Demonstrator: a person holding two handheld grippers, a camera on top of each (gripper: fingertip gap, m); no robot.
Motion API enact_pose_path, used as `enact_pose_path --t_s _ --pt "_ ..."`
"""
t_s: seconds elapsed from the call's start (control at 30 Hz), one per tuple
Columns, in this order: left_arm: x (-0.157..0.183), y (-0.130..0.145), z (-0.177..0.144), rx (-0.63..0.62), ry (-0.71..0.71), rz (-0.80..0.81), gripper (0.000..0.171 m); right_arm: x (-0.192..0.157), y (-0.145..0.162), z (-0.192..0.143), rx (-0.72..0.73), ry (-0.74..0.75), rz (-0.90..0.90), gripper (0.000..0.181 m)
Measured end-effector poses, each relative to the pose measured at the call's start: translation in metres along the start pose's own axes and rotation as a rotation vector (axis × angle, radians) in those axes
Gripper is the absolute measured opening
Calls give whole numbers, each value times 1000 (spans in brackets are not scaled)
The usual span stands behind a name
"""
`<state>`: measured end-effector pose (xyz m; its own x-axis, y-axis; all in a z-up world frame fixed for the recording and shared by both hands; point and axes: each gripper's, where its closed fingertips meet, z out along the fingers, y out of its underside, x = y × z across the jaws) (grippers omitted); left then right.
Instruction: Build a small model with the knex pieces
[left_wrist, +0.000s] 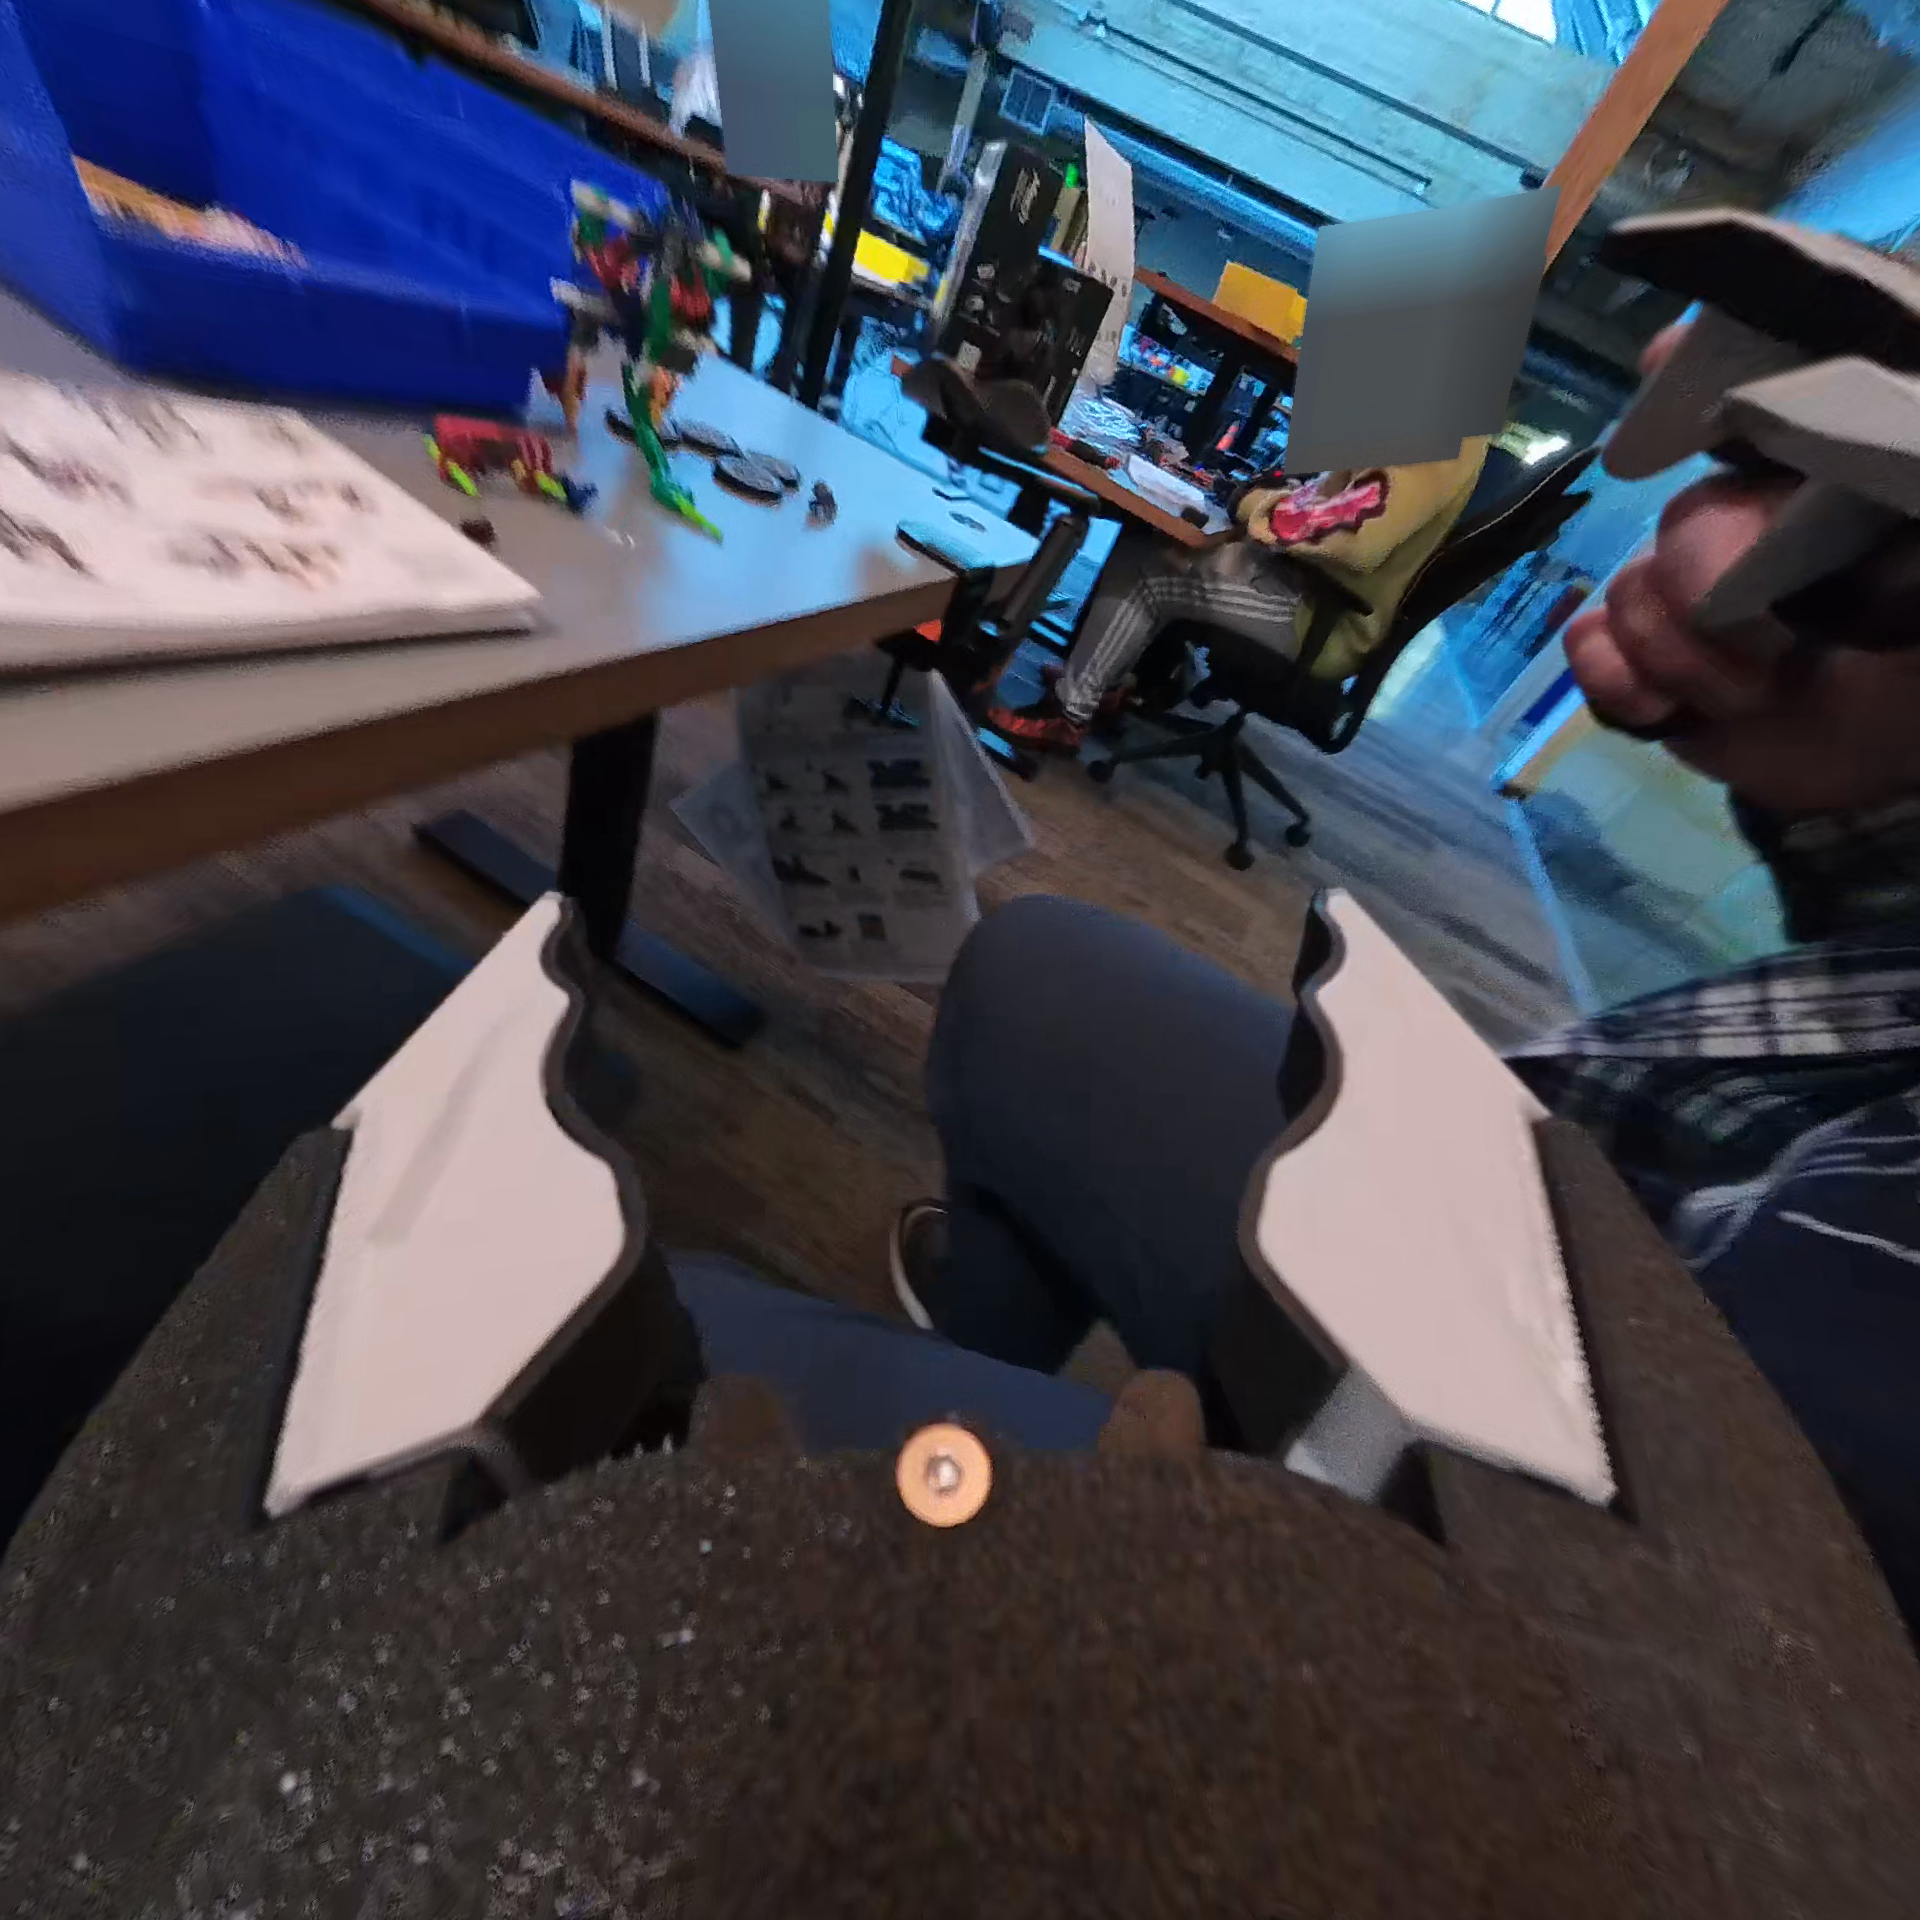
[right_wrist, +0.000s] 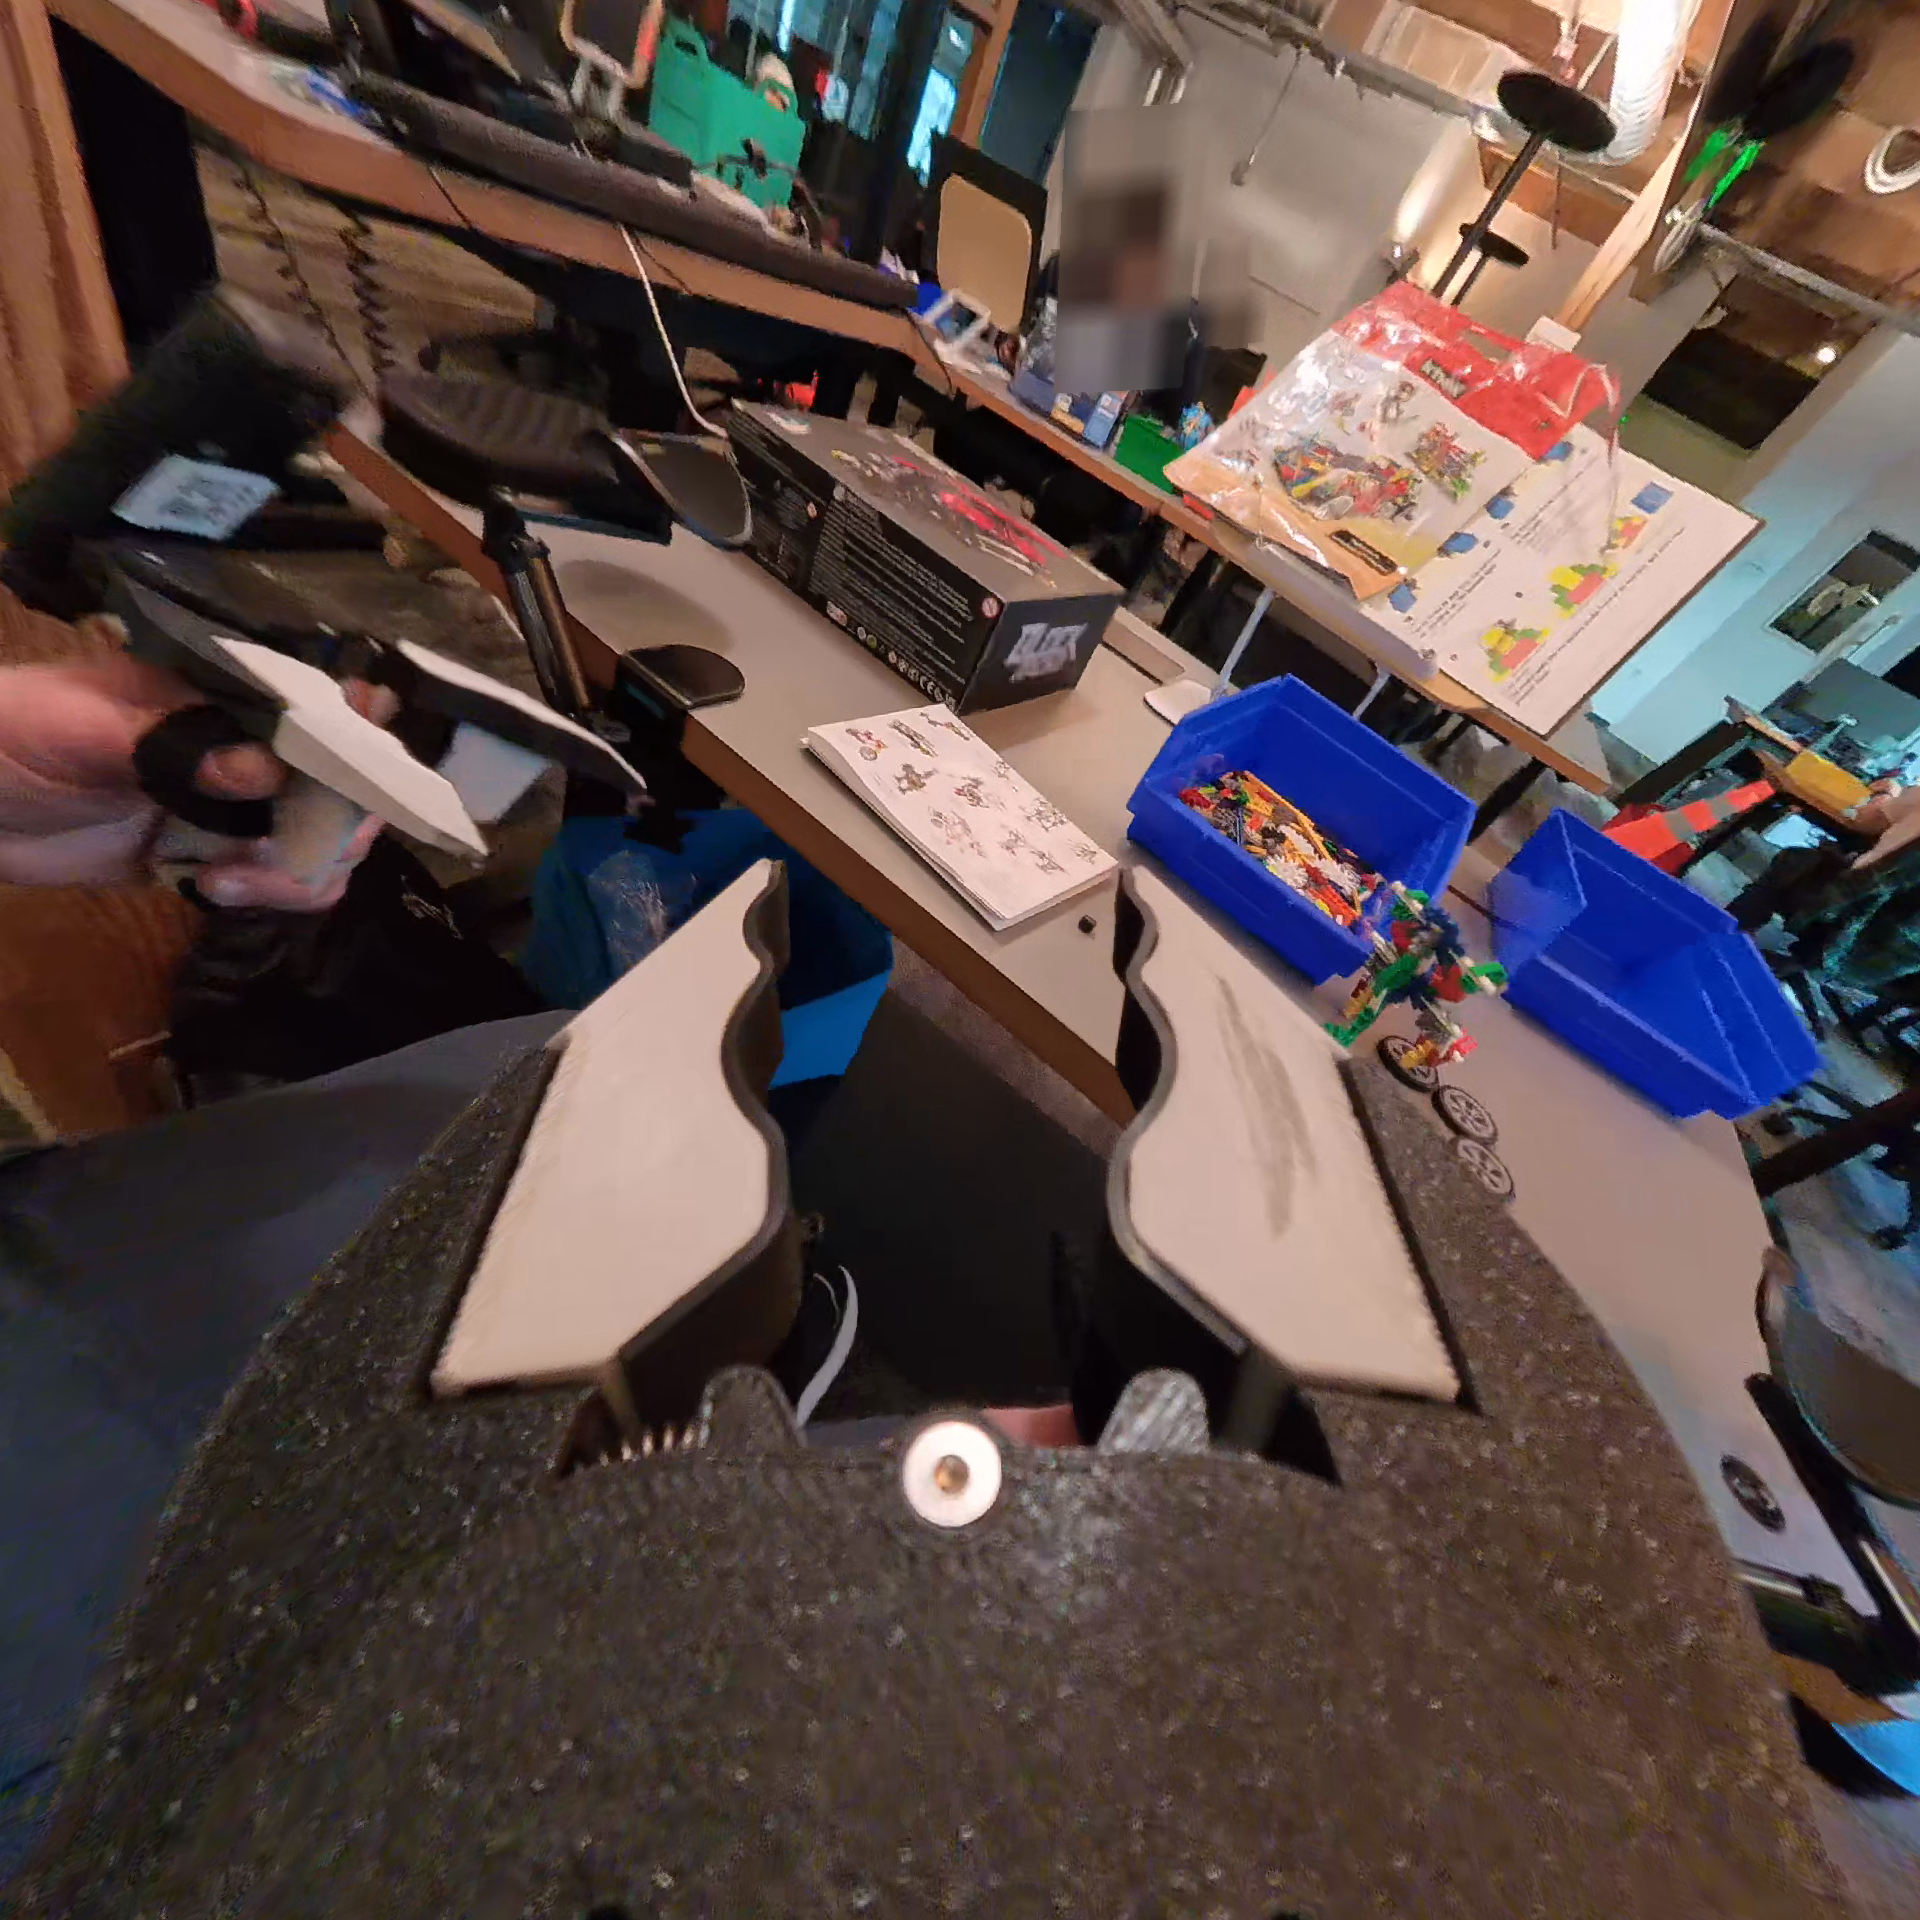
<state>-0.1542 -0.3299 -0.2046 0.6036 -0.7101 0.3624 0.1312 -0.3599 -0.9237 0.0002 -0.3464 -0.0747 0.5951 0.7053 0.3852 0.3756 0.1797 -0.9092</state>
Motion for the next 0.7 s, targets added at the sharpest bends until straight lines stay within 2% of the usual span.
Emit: enact_pose_path --t_s 0.1,0.17,0.23,0.3,0.43,0.57,0.7 --pt "-10 -21 -8 51 -42 135 127 2 1 28 -37 23 -23 62" --pt "-15 -38 -8 102 -44 188 117 10 8 47 -56 49 -39 62" --pt "-21 -45 -2 102 -37 225 82 30 22 66 -72 101 -34 62" --pt "-36 -50 9 98 -67 282 70 54 44 88 -103 133 -17 62" --pt "-66 -60 43 98 -92 313 74 109 91 126 -135 179 -4 62" --pt "-86 -67 82 83 -58 306 74 163 130 154 -141 227 29 62" --pt "-92 -92 115 73 -49 338 77 205 153 167 -138 263 88 62"
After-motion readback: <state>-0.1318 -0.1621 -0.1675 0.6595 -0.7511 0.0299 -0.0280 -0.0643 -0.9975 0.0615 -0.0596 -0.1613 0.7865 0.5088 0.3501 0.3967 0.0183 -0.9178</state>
